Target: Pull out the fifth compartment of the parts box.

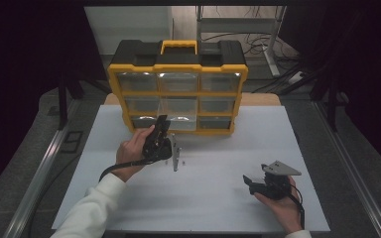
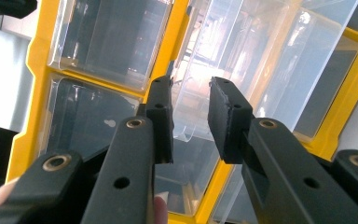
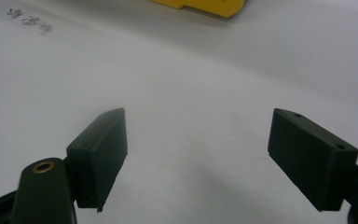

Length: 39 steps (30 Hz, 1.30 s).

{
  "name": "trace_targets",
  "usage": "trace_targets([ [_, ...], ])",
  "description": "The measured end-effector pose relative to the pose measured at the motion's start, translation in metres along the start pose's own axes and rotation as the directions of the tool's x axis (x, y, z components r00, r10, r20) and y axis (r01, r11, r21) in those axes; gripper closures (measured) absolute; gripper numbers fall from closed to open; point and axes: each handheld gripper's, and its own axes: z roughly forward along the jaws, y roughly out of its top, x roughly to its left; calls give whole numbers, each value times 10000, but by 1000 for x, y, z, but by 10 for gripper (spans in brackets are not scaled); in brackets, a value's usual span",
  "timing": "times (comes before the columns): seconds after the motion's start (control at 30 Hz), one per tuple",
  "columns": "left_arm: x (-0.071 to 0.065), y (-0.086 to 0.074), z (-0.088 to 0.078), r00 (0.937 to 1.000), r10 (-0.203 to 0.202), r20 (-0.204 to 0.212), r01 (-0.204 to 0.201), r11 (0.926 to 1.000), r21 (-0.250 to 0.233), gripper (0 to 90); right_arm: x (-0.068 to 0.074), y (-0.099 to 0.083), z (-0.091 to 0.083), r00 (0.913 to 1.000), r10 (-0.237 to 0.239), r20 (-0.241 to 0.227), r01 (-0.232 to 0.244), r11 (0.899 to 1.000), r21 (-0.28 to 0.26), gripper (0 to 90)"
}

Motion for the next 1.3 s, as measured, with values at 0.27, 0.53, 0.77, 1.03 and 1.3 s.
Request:
trace_targets([
  [0.27,0,0,-1,10000,35,20,-35,10000,10,715,0,0,0,10000,-5,10,5,10000,-4,205],
  [0.53,0,1,-2,9999,96,38,-96,9999,32,715,0,0,1,10000,-3,-3,3,10000,7,205],
  [0.77,0,0,-3,9999,140,33,-140,9999,29,716,0,0,1,10000,-7,-4,7,10000,13,205],
  [1.03,0,0,-2,10000,95,22,-95,9999,-52,714,0,0,1,10000,26,-21,-26,10000,11,205],
  [1.3,1,1,-2,9999,34,106,-34,10000,47,708,0,1,1,10000,33,6,-33,10000,-5,205],
])
